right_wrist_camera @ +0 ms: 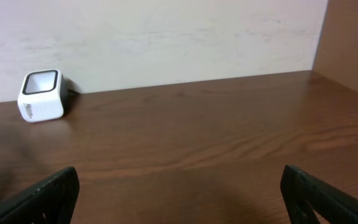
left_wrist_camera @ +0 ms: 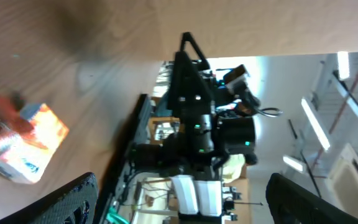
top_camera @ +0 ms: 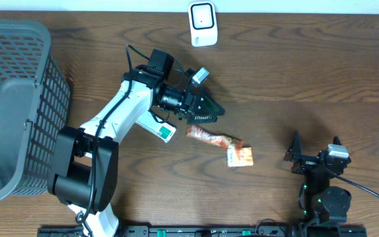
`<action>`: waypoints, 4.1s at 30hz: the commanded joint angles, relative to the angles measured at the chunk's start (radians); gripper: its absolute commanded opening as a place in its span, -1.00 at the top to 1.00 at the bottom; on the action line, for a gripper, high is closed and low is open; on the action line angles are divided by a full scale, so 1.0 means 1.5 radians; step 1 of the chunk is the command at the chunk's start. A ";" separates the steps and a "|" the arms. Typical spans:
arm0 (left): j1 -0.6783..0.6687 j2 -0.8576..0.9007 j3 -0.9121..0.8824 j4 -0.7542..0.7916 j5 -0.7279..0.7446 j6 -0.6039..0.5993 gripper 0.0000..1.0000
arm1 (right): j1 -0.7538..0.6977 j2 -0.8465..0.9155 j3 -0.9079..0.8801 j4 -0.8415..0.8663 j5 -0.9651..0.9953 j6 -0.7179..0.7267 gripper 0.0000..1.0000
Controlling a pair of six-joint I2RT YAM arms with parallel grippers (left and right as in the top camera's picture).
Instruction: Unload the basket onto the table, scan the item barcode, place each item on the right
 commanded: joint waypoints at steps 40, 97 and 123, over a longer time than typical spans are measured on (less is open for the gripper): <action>-0.048 -0.900 -0.123 -0.032 -1.324 -0.014 -0.74 | 0.004 0.030 0.025 -0.050 -0.243 0.054 -0.98; -0.048 -1.104 -0.564 0.028 -1.226 0.006 -0.75 | 0.336 1.095 0.998 -0.740 -0.094 0.286 -0.99; -0.048 -1.104 -0.575 -0.034 -1.226 0.000 -0.75 | 0.421 1.095 0.641 -0.540 -0.021 0.369 -0.98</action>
